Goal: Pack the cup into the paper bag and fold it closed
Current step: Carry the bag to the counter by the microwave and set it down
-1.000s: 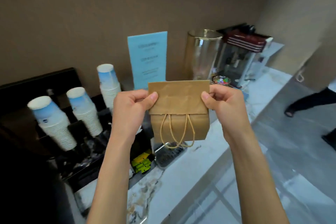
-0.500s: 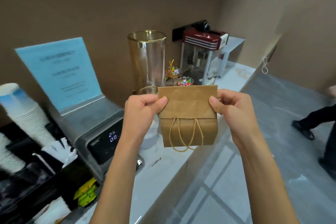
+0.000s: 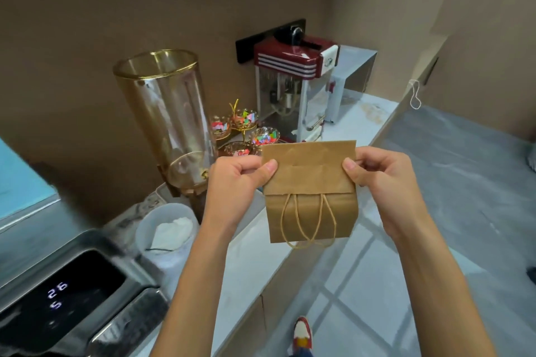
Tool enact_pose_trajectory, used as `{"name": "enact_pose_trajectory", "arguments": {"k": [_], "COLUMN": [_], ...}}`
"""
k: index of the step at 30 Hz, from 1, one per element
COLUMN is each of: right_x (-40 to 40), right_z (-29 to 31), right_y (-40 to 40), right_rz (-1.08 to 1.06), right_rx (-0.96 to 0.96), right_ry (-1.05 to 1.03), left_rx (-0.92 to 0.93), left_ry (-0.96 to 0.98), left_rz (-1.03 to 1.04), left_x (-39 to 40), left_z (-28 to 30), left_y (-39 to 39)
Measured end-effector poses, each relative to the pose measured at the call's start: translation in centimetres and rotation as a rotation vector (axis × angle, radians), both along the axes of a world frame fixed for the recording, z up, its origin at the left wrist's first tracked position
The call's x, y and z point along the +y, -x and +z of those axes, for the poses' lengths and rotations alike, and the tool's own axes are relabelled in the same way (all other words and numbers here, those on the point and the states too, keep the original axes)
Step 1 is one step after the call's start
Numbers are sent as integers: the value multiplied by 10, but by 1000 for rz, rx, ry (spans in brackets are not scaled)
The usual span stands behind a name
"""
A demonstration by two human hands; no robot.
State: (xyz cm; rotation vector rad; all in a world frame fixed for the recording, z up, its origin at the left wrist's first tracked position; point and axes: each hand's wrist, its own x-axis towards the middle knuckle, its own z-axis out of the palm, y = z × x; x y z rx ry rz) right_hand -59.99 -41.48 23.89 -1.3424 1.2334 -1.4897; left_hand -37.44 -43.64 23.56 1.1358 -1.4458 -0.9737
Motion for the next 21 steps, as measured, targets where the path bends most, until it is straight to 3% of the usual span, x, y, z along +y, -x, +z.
{"name": "enact_pose_trajectory", "arguments": {"k": [21], "right_x": [-285], "right_z": [-32], "right_y": [237], "right_rz": [161], "right_rx": [11], "right_ry": [-135], "left_rx": [8], "left_ry": [-110], "left_rz": [77], "left_x": [-262], "left_z": [-36], "left_y": [229]}}
